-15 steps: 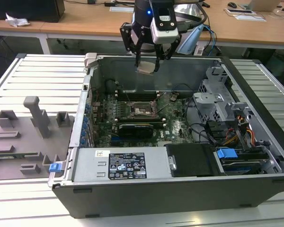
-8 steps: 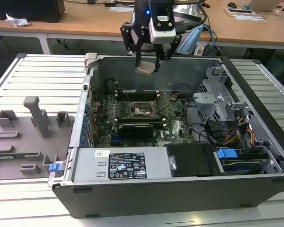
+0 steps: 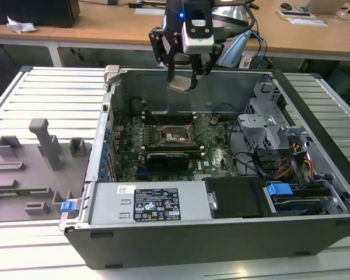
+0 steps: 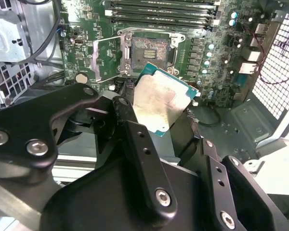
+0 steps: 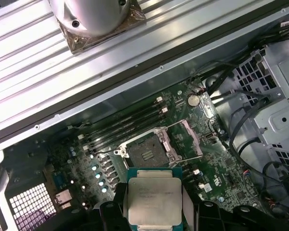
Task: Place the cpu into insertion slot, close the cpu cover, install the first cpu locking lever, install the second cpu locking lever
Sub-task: 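Place the cpu into insertion slot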
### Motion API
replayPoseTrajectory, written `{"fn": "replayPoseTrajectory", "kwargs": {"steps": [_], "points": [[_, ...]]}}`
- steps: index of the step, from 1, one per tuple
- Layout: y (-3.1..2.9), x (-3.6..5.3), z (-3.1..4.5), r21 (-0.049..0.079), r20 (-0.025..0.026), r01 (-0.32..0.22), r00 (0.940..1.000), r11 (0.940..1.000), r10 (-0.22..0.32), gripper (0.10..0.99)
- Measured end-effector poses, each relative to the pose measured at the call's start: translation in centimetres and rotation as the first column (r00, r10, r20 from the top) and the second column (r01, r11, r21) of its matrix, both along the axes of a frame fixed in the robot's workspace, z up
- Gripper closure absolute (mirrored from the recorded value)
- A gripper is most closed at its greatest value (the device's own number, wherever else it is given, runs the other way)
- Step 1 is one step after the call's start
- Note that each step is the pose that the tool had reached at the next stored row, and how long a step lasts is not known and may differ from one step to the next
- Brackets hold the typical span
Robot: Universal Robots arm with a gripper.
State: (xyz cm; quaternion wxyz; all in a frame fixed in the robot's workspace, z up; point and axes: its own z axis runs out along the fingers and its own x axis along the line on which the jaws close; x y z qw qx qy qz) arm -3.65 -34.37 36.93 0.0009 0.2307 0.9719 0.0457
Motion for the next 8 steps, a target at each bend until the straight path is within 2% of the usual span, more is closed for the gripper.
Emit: {"fn": "replayPoseTrajectory", "kwargs": {"steps": [8], "points": [[0.0, 0.0, -0.03, 0.0, 0.0, 0.048, 0.9988, 0.9988, -0.048, 0.545]]}}
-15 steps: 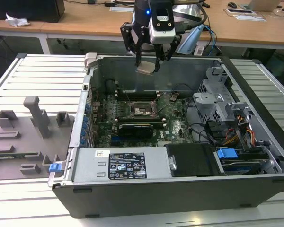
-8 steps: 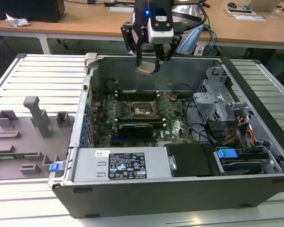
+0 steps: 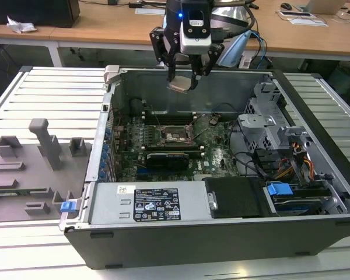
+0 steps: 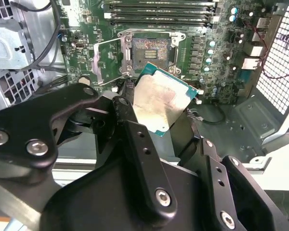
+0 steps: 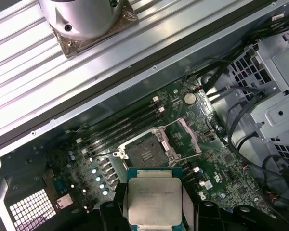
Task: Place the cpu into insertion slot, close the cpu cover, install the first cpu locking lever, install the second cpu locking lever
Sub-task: 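Place the cpu into insertion slot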
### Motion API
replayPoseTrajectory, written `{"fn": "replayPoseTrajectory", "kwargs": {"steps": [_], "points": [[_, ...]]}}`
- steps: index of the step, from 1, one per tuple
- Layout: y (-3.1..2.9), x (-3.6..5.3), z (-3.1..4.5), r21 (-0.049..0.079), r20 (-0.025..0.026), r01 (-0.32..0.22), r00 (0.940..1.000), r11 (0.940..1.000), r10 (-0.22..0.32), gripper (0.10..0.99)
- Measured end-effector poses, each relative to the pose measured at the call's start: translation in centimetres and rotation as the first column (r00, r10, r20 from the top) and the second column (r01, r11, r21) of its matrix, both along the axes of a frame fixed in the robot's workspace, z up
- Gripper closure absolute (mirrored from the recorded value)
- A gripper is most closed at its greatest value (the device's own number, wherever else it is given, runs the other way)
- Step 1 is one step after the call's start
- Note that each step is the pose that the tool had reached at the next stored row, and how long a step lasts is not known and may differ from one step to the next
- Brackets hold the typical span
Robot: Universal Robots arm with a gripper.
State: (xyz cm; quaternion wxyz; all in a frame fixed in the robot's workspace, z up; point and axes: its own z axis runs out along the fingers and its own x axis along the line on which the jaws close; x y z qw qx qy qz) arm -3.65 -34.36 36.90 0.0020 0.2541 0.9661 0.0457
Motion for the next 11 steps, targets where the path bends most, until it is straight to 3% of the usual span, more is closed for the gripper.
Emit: {"fn": "replayPoseTrajectory", "kwargs": {"steps": [11], "points": [[0.0, 0.0, -0.02, 0.0, 0.0, 0.043, 0.9991, 0.9991, -0.043, 0.545]]}}
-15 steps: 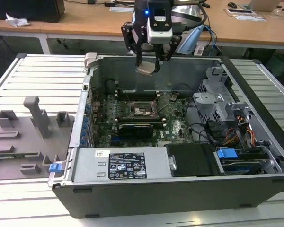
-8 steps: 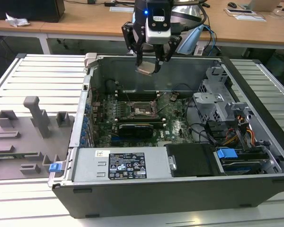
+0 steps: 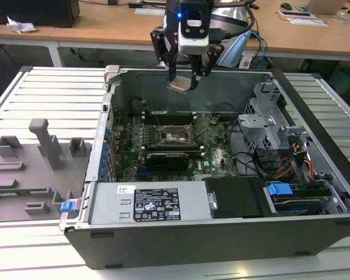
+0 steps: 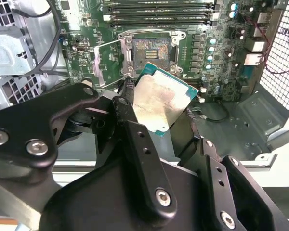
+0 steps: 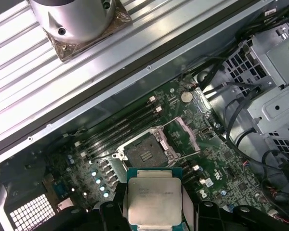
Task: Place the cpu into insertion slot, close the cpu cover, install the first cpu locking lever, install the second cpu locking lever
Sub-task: 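Place the cpu into insertion slot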
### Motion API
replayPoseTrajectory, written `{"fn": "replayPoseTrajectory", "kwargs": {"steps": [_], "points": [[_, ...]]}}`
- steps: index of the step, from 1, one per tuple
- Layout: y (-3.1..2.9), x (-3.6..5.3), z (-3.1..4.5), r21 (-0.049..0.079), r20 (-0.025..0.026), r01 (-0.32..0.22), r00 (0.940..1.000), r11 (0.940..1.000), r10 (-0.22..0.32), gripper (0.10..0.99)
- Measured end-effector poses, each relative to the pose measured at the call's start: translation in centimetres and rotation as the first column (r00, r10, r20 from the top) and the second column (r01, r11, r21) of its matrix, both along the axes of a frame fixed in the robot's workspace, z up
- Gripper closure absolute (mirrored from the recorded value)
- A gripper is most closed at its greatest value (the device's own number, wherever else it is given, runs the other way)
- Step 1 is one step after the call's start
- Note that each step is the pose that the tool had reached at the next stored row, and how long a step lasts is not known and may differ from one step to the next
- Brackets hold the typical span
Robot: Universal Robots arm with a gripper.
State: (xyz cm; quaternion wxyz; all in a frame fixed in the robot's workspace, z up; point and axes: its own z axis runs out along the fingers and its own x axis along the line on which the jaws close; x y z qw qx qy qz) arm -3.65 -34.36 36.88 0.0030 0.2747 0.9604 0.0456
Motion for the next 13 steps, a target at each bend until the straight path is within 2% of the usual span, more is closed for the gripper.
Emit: {"fn": "replayPoseTrajectory", "kwargs": {"steps": [13], "points": [[0.0, 0.0, -0.05, 0.0, 0.0, 0.077, 0.997, 0.997, -0.077, 0.545]]}}
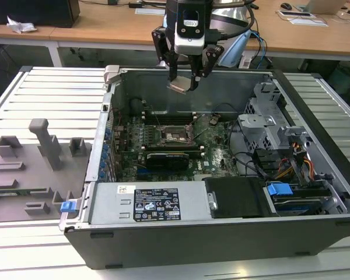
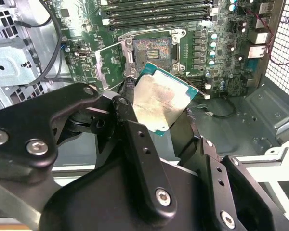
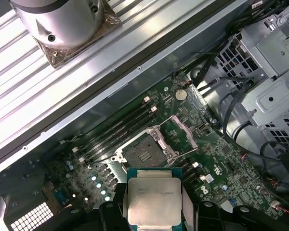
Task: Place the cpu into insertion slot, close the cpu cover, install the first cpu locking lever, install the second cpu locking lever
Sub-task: 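Place the cpu into insertion slot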
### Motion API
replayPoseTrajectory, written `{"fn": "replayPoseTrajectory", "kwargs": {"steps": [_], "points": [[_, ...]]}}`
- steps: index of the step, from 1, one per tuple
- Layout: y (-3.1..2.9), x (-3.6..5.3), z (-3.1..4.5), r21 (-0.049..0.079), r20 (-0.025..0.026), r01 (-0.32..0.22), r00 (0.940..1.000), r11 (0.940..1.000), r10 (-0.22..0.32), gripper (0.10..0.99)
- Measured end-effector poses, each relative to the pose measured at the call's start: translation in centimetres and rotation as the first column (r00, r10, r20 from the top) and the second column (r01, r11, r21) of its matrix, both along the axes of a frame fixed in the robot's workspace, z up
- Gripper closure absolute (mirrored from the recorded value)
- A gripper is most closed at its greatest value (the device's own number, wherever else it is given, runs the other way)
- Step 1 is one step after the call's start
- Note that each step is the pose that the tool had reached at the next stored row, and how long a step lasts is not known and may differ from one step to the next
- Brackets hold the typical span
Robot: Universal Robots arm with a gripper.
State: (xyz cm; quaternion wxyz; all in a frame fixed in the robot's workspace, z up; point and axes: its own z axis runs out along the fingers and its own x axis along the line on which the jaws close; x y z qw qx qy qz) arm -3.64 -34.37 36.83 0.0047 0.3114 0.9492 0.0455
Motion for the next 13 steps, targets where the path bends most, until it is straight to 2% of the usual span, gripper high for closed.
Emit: {"fn": "replayPoseTrajectory", "kwargs": {"steps": [13], "points": [[0.0, 0.0, -0.03, 0.0, 0.0, 0.078, 0.997, 0.997, -0.078, 0.545]]}}
